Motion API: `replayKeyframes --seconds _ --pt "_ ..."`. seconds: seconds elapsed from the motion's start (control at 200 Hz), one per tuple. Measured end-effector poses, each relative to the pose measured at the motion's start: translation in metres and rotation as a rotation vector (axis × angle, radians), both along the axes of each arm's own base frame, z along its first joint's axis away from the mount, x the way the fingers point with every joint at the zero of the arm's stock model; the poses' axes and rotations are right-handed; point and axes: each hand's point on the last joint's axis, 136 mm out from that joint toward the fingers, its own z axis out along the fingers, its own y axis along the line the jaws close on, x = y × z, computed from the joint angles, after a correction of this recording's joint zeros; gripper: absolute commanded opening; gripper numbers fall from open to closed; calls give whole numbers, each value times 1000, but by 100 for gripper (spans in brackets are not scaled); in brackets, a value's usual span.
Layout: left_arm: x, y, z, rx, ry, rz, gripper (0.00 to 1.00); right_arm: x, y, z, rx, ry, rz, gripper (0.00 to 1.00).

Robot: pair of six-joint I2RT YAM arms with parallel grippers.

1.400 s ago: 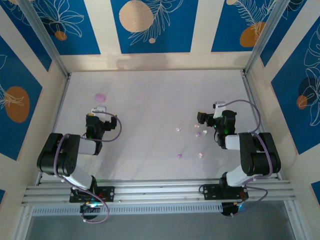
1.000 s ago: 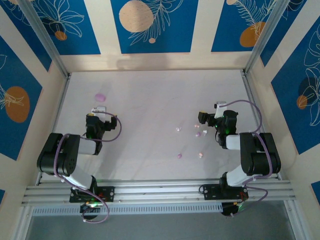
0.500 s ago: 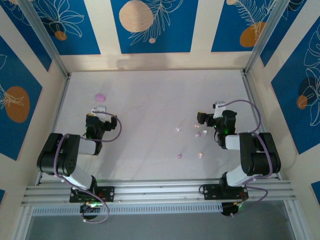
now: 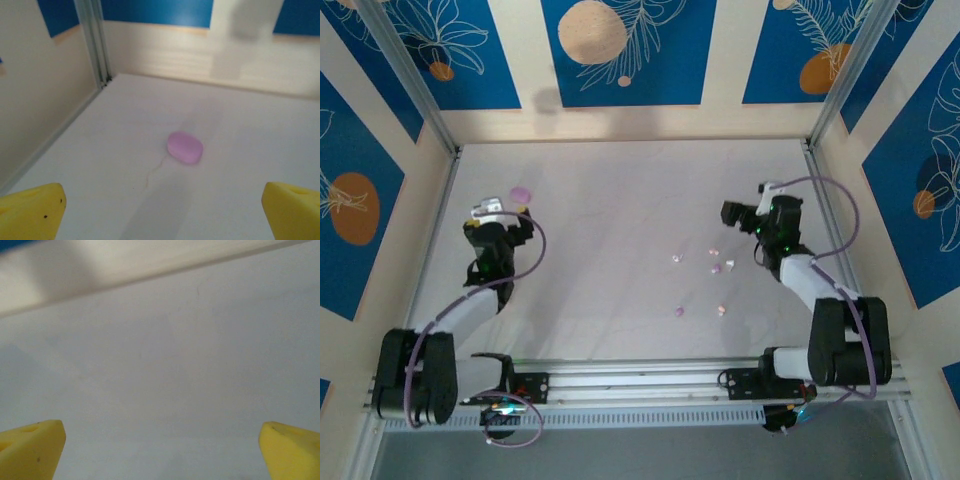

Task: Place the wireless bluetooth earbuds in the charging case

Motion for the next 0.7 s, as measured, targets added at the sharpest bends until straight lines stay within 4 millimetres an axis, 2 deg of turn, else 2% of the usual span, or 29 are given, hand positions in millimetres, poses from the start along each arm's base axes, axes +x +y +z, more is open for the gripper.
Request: replayKeyframes --seconds 0.085,0.16,0.315,0.46,0.565,0.7 --pt "3 -2 12 -35 14 1 100 0 0 34 129 18 3 99" --pt "9 -2 5 -72 91 12 100 -9 9 44 234 47 54 98" --pt "23 6 -34 -147 321 49 98 -35 41 32 379 186 168 95" --pt "24 7 -77 -177 532 74 98 -56 63 25 425 278 228 94" --pt "22 11 -99 -208 650 113 98 -66 69 23 432 312 239 94" --pt "16 24 -118 -242 755 205 98 -76 71 22 435 341 236 94"
